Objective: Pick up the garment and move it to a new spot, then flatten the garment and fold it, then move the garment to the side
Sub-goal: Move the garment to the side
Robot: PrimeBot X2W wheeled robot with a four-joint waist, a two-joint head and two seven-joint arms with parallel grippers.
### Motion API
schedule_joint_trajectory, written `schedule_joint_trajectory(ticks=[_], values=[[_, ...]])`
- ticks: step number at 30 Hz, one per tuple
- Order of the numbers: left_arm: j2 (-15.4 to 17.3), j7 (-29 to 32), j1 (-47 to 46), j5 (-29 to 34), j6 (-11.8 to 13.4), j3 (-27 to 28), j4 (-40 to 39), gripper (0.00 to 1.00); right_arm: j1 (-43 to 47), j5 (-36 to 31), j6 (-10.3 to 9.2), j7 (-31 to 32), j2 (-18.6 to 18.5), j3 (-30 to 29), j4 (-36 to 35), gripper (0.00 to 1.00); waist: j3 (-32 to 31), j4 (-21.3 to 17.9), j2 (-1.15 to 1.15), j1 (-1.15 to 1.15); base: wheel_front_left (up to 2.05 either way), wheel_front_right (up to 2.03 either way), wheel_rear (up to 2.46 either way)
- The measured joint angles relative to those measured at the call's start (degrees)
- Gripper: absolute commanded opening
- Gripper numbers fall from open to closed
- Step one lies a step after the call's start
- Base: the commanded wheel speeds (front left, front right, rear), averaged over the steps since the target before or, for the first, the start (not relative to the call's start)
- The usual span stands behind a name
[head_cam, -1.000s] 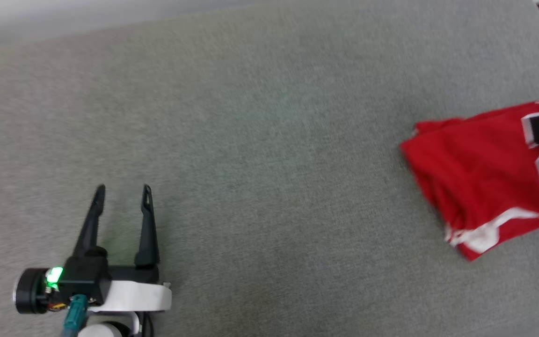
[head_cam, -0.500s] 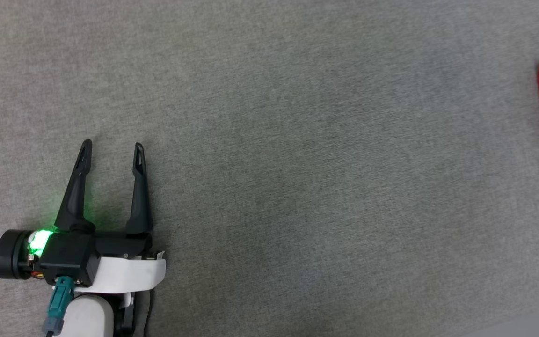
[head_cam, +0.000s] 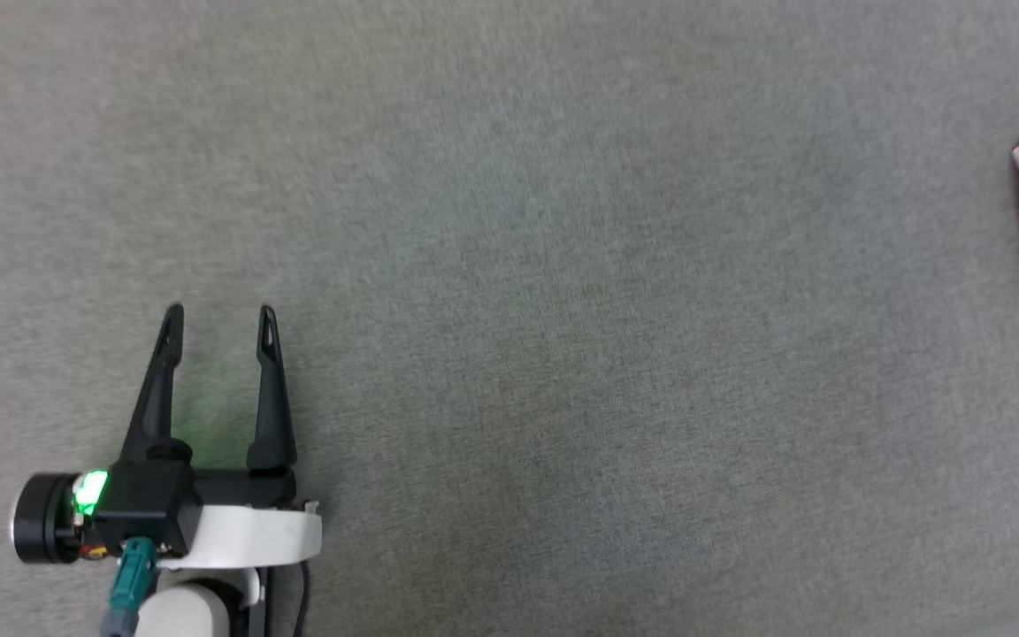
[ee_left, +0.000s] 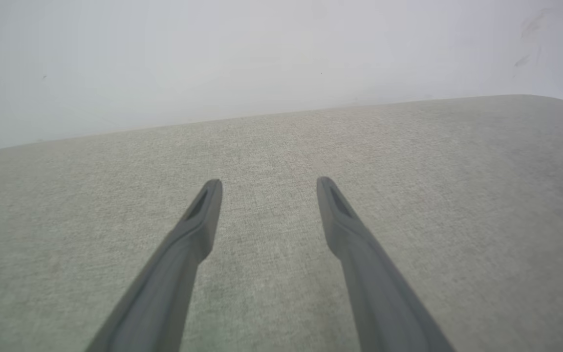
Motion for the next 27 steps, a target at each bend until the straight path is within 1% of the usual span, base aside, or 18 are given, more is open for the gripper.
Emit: schedule_joint_trajectory(ticks=[3,6,12,16,20,25,27], values=[[-0.62,0.01,1.84,-0.52,0.51,0.13,0.27,1.00,-0.53,-5.69,0.00,-6.94,0.49,-2.54,-0.82,1.00,-3.18,0.74,0.00,0.00,0.00,0.00,0.00],[-1.04,0.00,3.74,-0.92,1.09,0.08,0.46,1.00,-0.74,-10.85,0.00,-14.27,2.45,-5.31,-2.53,1.00,-6.39,1.66,0.00,0.00,0.00,0.00,0.00],[-1.89,0.00,7.22,-1.64,1.75,-0.04,1.35,1.00,0.54,-18.24,0.01,-28.29,10.32,-12.15,-6.84,1.00,-12.08,4.24,0.00,-0.01,0.00,0.00,0.00],[-2.16,0.00,8.85,-1.71,1.74,-0.21,2.32,1.00,4.02,-21.28,0.00,-36.05,17.09,-14.17,-10.68,1.00,-15.07,6.30,0.00,-0.01,0.00,0.00,0.00],[-2.30,0.01,10.19,-1.72,1.75,-0.33,3.10,1.00,9.20,-22.38,0.00,-39.75,23.71,-14.69,-14.36,1.00,-17.78,8.19,0.00,-0.01,0.00,0.00,0.00],[-2.40,0.00,11.60,-1.72,1.75,-0.26,3.79,1.00,16.88,-22.87,0.00,-41.27,31.64,-14.02,-20.80,1.00,-20.77,10.08,0.00,-0.01,0.00,0.00,0.00],[-2.45,0.00,12.10,-1.71,1.68,-0.36,4.12,1.00,19.86,-21.94,0.00,-41.45,33.53,-13.23,-22.08,1.00,-21.80,10.73,0.00,-0.01,0.00,0.00,0.00]])
